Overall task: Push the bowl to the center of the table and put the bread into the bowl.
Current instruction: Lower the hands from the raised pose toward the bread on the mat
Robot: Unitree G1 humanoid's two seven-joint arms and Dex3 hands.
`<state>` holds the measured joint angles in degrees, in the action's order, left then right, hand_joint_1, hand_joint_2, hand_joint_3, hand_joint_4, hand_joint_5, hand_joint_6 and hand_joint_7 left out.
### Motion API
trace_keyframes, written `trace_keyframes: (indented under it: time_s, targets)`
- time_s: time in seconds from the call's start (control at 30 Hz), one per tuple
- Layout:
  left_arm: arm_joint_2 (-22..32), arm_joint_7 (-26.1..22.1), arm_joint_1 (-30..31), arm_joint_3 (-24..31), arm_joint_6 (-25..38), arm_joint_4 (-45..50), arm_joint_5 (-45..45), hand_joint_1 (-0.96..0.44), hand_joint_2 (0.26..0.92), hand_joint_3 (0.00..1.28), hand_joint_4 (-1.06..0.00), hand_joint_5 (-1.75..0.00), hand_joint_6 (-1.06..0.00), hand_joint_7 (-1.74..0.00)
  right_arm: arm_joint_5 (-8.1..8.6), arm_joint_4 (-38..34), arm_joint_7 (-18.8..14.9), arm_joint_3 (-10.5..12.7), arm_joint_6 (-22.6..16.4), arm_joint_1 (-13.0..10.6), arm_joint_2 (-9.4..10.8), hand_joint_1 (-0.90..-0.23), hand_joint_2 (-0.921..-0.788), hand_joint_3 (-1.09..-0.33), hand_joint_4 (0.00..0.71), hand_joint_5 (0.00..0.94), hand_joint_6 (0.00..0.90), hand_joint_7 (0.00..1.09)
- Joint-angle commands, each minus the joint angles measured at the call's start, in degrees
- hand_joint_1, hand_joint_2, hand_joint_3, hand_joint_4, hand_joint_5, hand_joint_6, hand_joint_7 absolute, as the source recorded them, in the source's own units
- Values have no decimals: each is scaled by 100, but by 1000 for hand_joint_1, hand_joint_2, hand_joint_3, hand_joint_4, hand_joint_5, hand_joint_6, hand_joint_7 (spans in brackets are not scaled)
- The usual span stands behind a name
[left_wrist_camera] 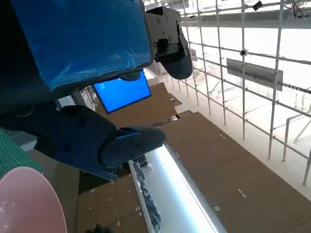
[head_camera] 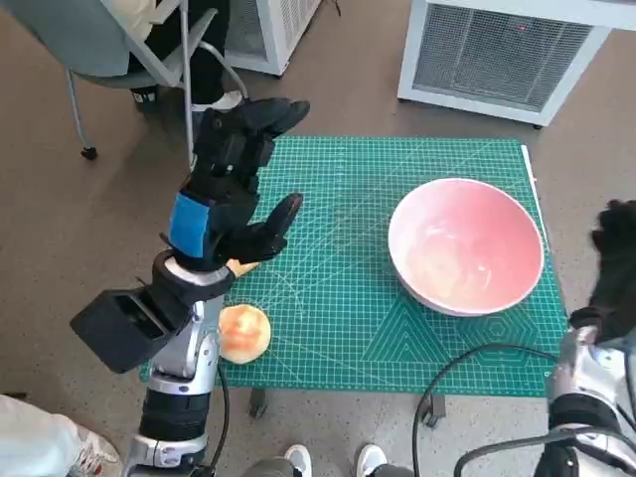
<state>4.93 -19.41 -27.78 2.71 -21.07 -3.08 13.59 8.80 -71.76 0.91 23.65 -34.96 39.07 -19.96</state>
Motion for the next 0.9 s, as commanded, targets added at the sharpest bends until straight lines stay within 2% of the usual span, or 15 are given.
trace_keyframes:
  time_s: [0.03, 0.27, 0.43, 0.9]
  targets:
    - [86, -27, 44, 47, 27, 151, 44, -363, 752, 654, 1, -751, 1, -978, -64, -169, 12, -120, 318, 57, 187, -471, -921, -800, 287, 29, 135, 408]
    - [145, -17, 94, 73, 66, 251, 43, -364, 752, 649, 1, -755, 1, -982, -52, -245, -89, -217, 546, 241, 386, -474, -921, -814, 298, 29, 134, 419]
    - [196, -5, 135, 96, 88, 316, 50, -365, 753, 645, 1, -758, 1, -986, -120, -287, -113, -344, 677, 397, 557, -488, -921, -822, 316, 34, 150, 441]
    - [285, 45, 306, 175, 113, 503, 25, -372, 755, 635, 1, -760, 1, -990, -137, -317, -409, -478, 763, 726, 926, -501, -921, -819, 324, 26, 134, 470]
